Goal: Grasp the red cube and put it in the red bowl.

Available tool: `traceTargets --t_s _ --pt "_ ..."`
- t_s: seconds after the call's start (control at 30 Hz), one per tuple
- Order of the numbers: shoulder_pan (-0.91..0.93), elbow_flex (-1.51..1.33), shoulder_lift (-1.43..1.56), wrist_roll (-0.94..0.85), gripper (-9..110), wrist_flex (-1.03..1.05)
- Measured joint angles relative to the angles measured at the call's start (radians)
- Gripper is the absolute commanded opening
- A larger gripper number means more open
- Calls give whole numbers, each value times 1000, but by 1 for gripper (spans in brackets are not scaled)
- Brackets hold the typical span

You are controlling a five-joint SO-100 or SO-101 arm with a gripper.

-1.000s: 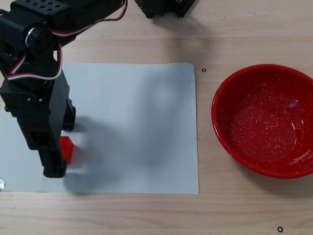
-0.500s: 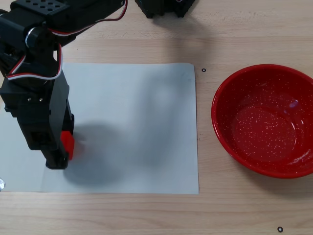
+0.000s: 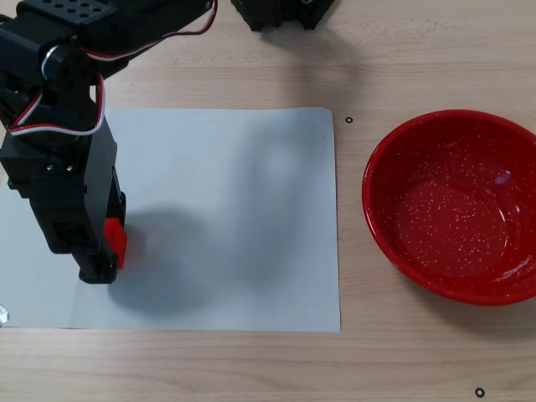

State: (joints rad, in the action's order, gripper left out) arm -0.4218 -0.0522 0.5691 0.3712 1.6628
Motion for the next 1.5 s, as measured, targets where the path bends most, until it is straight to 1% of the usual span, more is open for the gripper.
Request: traceTargets --t_s 0.3,0.73,0.93,1.13,1.5 --pt "3 -267 169 -37 0 8" --pt "61 -805 663 -55 0 -60" --pt "103 -988 839 -55 0 -97" --pt "163 -1048 954 -74 0 -101" --pt "428 -1048 1077 -179 0 -101"
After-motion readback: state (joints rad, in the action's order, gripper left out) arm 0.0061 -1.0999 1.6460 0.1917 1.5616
